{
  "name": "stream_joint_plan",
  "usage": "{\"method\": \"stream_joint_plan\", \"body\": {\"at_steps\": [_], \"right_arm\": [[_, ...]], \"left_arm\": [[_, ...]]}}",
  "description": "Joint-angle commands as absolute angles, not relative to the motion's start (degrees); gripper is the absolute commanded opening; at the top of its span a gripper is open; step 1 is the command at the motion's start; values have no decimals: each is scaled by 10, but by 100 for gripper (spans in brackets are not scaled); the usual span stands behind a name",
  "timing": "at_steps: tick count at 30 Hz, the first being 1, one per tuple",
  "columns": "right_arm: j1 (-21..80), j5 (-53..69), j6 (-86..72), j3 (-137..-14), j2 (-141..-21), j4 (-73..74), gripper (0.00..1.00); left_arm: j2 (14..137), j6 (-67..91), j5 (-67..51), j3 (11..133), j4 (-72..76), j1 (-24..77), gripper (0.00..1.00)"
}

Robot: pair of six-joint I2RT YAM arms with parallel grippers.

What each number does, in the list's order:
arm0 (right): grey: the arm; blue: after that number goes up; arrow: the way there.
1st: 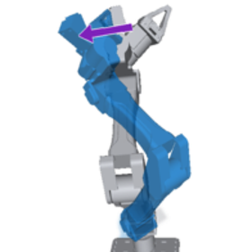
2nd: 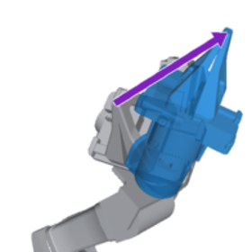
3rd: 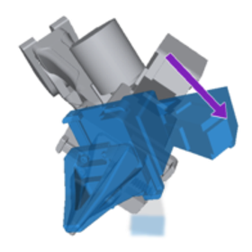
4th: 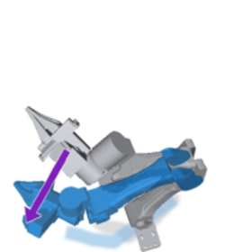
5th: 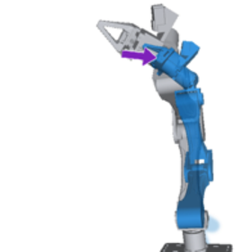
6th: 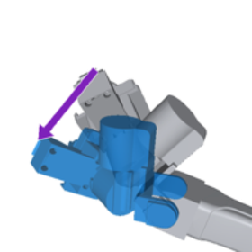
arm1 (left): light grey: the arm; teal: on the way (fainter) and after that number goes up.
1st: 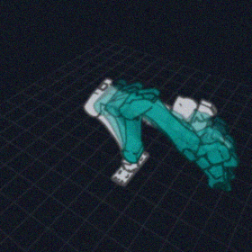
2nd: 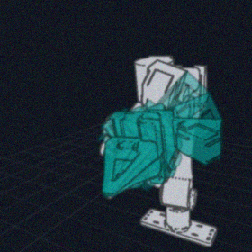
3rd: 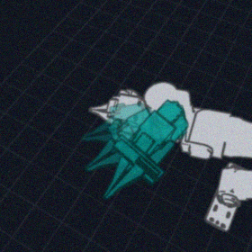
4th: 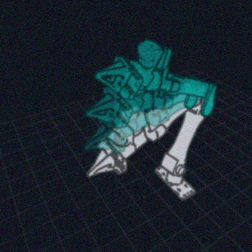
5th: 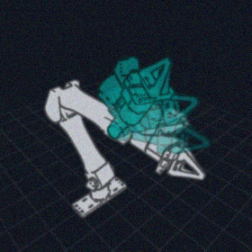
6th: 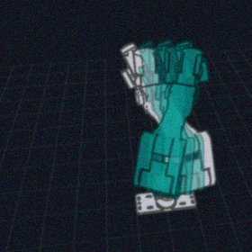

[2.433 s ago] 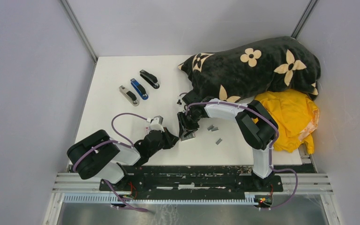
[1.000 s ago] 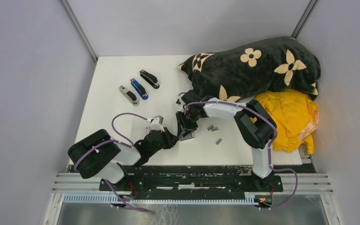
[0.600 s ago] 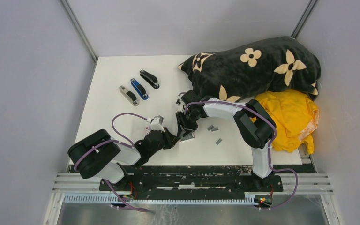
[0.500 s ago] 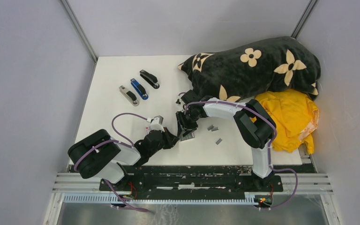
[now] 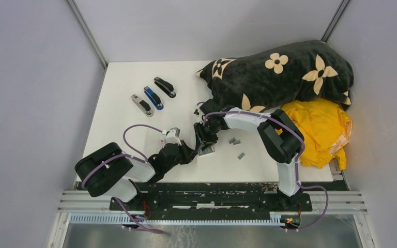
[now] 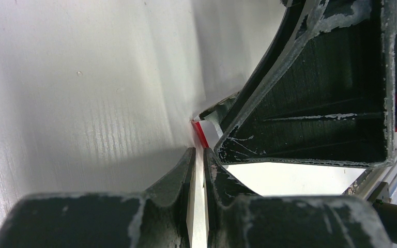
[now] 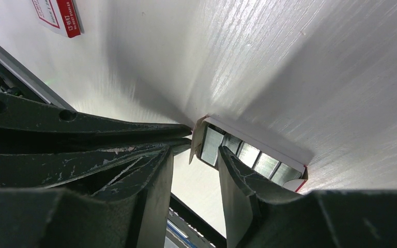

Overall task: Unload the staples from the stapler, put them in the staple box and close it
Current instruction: Place the staple in the staple box.

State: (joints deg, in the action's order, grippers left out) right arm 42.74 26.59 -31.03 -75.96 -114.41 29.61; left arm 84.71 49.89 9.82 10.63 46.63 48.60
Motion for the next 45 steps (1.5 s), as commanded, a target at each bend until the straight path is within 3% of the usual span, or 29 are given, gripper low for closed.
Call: {"method": "stream_joint_plan", "body": {"at_steps": [1,45], "right_arm": [[430,281,-313,-781,-1154,285,44],[431,306,-302,-784,-1133,283,46]], "left_arm": [[852,505,93,105,469,483,17],[796,510,107,88,435,483,21]]}}
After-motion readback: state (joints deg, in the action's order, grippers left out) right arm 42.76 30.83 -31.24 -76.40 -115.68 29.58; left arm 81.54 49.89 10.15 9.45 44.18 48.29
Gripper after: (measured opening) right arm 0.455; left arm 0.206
